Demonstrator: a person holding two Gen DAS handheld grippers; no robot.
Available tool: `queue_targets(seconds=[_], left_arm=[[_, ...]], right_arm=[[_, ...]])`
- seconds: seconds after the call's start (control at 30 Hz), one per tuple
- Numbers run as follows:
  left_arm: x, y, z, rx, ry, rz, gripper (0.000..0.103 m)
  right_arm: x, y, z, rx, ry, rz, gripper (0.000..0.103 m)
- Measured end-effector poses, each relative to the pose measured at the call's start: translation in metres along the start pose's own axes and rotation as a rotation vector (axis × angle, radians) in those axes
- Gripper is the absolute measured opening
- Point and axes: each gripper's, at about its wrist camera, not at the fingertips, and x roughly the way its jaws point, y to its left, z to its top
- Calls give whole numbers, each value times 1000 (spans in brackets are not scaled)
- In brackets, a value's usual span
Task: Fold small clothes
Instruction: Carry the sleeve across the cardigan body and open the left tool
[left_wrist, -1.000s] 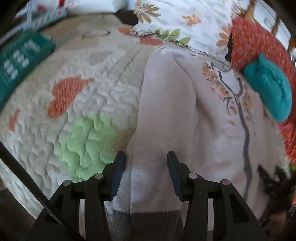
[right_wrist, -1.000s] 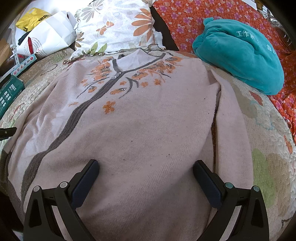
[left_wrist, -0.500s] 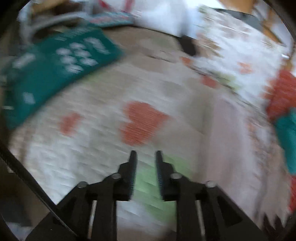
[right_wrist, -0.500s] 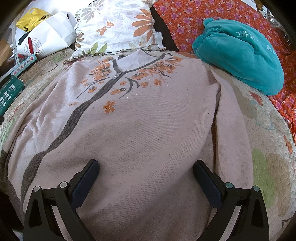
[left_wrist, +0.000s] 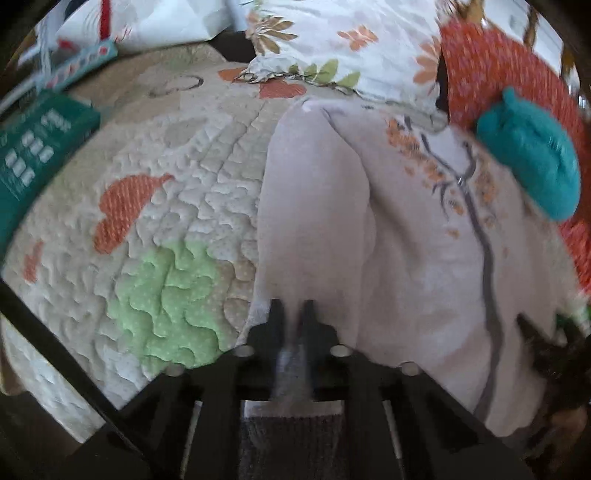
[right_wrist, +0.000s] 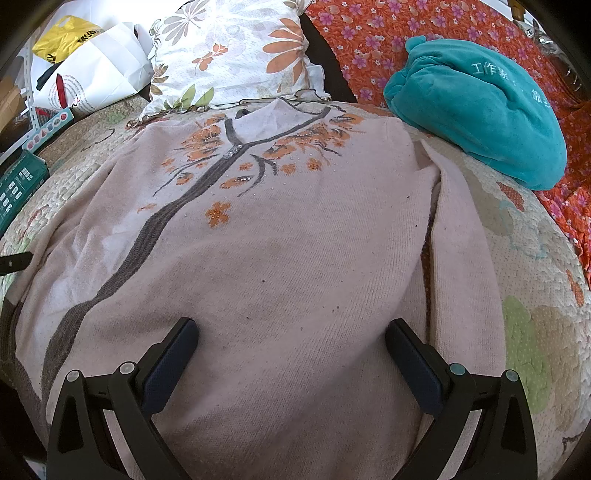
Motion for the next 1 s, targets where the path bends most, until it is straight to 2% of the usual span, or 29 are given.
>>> queue_targets(seconds=[0.13,0.2,0.33,0.4,0.47,0.53,0.6,0.67,0.7,0.77,0.8,0.83,0.9,1.0], left_arm=[[-2,14,11,-61,-29,72,5],[-8,37,18,-123,-67,177,5],[-13,84,27,-262,-93,292,6],[-14,105,27,-331,-98,382,7],[-13,117,28,-386,-96,435,16],[-20,128,24,-432,-109,489,16],[-30,125,24,-452,-150,422,25],[-44,108,27,-409,-201,378,54],[-50,98,30,-377,-226,369,60],[-64,66,40,-273,-287,318,78],[-65,56,44,-239,-296,296,83],[-69,42,49,-194,-308,272,86],[-68,20,60,-121,-316,246,86],[-50,-8,73,-35,-309,208,88]], right_arm=[[0,0,0,0,0,-1,103],[0,0,0,0,-1,-1,103],[0,0,-1,-1,-2,-2,103],[0,0,-1,-1,-1,-2,103],[0,1,-1,-1,-2,-2,103],[0,1,-1,0,-2,-2,103],[0,0,-1,0,-3,-1,103],[0,0,0,0,-4,-2,103],[0,0,0,-1,-2,-1,103],[-2,-1,3,-3,22,0,101],[-7,-5,8,8,51,23,88],[-15,-12,13,33,59,49,69],[-43,-38,23,115,17,88,67],[-74,-75,28,169,-11,-5,69]])
